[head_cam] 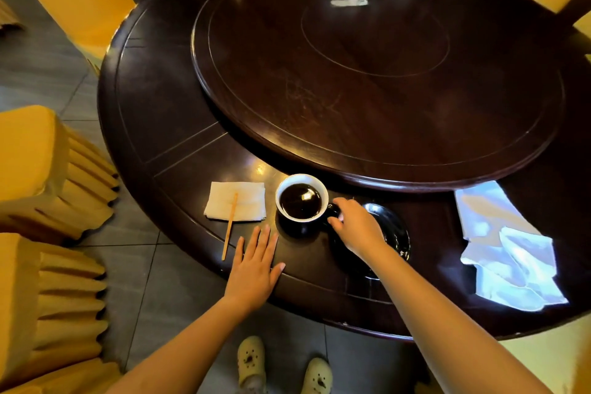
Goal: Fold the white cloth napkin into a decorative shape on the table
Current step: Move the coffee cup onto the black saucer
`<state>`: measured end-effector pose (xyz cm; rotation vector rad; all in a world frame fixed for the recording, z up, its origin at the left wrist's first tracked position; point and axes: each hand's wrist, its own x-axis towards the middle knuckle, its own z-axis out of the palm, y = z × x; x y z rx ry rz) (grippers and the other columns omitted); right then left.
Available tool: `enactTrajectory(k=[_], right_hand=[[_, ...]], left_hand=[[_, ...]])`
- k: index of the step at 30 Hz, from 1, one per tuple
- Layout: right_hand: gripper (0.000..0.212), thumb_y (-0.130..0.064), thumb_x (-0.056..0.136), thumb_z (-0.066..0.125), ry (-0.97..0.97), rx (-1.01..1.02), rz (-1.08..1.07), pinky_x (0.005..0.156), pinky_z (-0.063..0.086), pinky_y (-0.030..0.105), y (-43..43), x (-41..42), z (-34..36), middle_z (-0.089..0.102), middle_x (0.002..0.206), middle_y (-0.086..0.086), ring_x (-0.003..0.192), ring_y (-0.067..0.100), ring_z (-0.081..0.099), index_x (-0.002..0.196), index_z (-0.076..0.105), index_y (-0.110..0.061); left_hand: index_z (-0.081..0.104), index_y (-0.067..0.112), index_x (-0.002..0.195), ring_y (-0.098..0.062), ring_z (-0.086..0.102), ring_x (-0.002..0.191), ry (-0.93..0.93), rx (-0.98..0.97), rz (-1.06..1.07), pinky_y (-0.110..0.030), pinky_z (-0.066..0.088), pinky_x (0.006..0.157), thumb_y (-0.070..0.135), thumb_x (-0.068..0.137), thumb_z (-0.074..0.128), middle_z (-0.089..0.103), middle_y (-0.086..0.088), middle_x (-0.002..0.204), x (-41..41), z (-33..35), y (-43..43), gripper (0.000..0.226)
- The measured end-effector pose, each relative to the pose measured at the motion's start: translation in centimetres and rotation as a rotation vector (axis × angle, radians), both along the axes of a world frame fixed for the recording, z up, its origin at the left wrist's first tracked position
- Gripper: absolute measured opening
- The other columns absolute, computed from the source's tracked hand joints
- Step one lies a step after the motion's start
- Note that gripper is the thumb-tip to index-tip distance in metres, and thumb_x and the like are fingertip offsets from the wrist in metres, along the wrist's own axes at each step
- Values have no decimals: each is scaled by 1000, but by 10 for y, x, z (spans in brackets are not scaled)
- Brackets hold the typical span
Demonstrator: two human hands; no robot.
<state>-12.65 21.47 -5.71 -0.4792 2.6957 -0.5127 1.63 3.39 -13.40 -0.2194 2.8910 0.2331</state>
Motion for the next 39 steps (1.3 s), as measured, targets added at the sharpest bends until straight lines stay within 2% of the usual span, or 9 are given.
enactTrajectory(k=[7,13,17,22,26,30,34,37,39], right_hand=[[28,-31,89,55,15,117,148,77,45,40,-8,-23,1,63,112,14,104,35,57,113,57,-15],[26,-21,88,59,-102,-101,117,76,41,35,2,-30,-2,66,104,15,98,33,59,112,62,-13],[29,-16,88,58,-108,-234,129,77,36,28,10,-27,-1,66,108,10,101,26,57,117,61,-17],[28,-22,90,57,-48,-286,146,82,43,33,33,-27,0,66,106,10,101,25,58,117,60,-16],[23,-30,90,55,-25,-292,127,77,47,38,61,-26,3,65,94,6,89,22,59,110,62,-20],[32,-41,85,49,-8,-300,98,75,48,39,93,-23,9,67,91,5,86,19,60,103,63,-18],[29,-39,84,52,-18,-291,59,73,47,38,124,-18,9,66,86,6,81,19,60,98,64,-16],[31,-40,83,51,-10,-280,50,69,44,33,140,-15,6,64,81,6,75,19,58,94,64,-14],[28,-37,86,52,-5,-268,47,66,41,31,149,-13,3,61,78,5,72,19,55,94,64,-13]], left_hand=[[35,12,136,-25,23,135,5,-21,-4,-44,13,106,53,94,3,44,-12,142,-1,-1,0,67],[37,14,135,-27,38,132,-1,-57,3,-48,29,107,53,93,1,46,-10,141,-1,-2,0,68],[37,13,136,-26,28,135,3,-63,-10,-43,13,107,53,93,2,45,-11,142,-1,-2,0,68],[36,13,136,-25,32,133,13,-51,-2,-43,14,110,55,93,2,45,-10,141,-1,-2,1,69],[29,13,140,-27,18,135,54,7,-11,-47,16,110,61,87,-4,32,-9,147,-3,-6,0,79],[27,12,140,-28,11,136,67,31,-7,-48,12,107,65,82,-10,23,-7,149,-4,-3,3,87],[13,15,144,-24,-9,137,59,52,-8,-41,-3,110,71,69,-24,-1,-1,150,-4,-3,7,101],[10,13,144,-23,-10,138,69,56,13,-41,-4,110,72,69,-25,0,-3,152,-4,-1,10,101],[3,14,144,-22,-15,137,44,57,25,-40,-7,111,74,65,-26,-9,-2,149,-3,0,14,104]])
